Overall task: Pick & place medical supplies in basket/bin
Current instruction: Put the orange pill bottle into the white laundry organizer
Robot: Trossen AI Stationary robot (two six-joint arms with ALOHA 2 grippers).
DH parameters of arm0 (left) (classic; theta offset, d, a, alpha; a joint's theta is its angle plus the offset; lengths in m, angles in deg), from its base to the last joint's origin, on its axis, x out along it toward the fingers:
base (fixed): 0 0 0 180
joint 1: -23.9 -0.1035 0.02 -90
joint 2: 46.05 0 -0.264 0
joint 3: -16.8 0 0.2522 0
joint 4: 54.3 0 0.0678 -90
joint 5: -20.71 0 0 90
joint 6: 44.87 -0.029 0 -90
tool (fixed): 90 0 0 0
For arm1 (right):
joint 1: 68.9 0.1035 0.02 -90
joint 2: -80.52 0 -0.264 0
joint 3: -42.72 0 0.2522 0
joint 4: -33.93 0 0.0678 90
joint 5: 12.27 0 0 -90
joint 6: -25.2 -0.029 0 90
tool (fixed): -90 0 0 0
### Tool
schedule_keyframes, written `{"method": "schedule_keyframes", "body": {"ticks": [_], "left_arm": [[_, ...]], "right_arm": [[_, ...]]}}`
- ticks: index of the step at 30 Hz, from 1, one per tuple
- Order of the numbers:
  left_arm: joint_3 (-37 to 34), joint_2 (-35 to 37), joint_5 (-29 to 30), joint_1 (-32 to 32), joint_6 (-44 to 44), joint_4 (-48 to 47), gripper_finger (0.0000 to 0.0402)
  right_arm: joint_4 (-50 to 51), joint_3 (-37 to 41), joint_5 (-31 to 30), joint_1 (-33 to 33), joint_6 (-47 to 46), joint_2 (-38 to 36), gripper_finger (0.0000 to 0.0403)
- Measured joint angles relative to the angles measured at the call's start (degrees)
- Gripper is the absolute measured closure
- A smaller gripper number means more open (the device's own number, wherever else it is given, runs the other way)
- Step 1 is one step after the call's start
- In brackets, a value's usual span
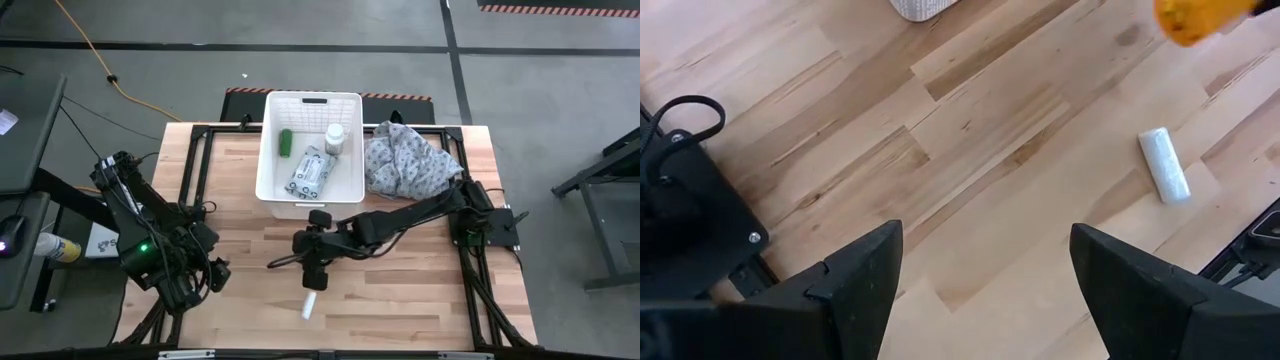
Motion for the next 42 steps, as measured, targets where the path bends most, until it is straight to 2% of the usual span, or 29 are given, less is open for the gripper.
{"method": "schedule_keyframes", "body": {"ticks": [5,16,23,27,32,37,42], "left_arm": [[-0.02,0.0,0.02,0.02,-0.02,0.0,0.0082],[-0.02,0.0,4.8,0.02,0.11,0.97,0.0082],[-0.04,-0.88,8.84,0.0,0.11,3.67,0.0082],[-0.04,-2.47,9.33,-0.04,0.13,4.01,0.0082],[-0.04,-4.59,9.51,-0.04,0.81,4.91,0.0082],[-0.04,-6.2,10.37,-0.04,4.07,4.89,0.0082],[-0.04,-7.29,10.5,-0.04,7.17,4.88,0.0082]], "right_arm": [[-2.47,0.0,-1.26,0.56,0.33,-2.74,0.0217],[-6.31,0.0,-13.49,-0.73,6.57,-10.6,0.0217],[-8.39,0.0,-20.73,-4.28,11.95,-14.29,0.0217],[-8.43,0.0,-22.28,-8.13,14.3,-15.72,0.0217],[-8.37,0.0,-19.59,-14.42,15.51,-16.28,0.0217],[-7.48,0.0,-11.17,-21.41,15.56,-16.26,0.0217],[-7.52,0.0,-5.7,-28.16,15.53,-16.22,0.0217]]}}
